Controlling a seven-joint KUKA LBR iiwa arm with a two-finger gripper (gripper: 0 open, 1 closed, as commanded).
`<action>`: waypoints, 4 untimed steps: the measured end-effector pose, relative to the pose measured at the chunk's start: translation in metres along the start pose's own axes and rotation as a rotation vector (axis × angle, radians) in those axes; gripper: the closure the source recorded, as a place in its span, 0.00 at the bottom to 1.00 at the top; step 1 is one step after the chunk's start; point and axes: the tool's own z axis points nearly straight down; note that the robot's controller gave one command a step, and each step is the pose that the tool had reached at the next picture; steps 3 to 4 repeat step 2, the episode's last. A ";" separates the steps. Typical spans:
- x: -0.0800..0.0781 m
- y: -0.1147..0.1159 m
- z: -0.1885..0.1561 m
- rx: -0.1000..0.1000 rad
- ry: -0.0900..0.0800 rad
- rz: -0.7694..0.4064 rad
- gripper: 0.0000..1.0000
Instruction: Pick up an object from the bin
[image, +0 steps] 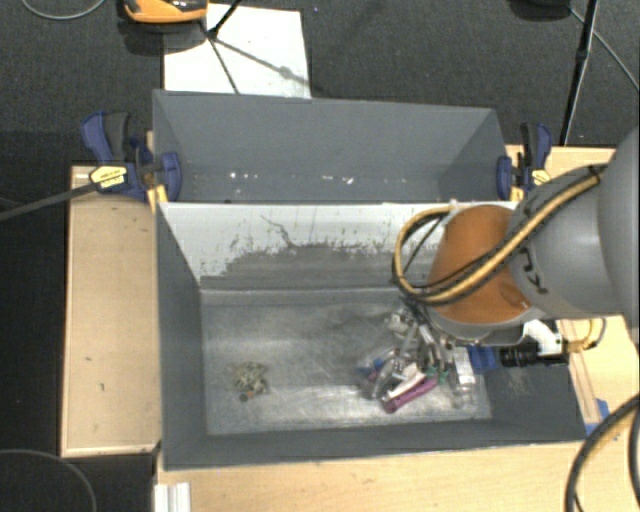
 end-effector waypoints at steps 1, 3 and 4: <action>-0.001 0.001 -0.001 -0.001 -0.004 0.002 1.00; 0.005 0.026 -0.131 -0.002 -0.007 0.025 1.00; 0.005 0.026 -0.131 -0.002 -0.007 0.025 1.00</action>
Offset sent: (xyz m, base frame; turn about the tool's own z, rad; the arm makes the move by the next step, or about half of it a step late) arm 0.0000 0.0000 0.0000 0.0000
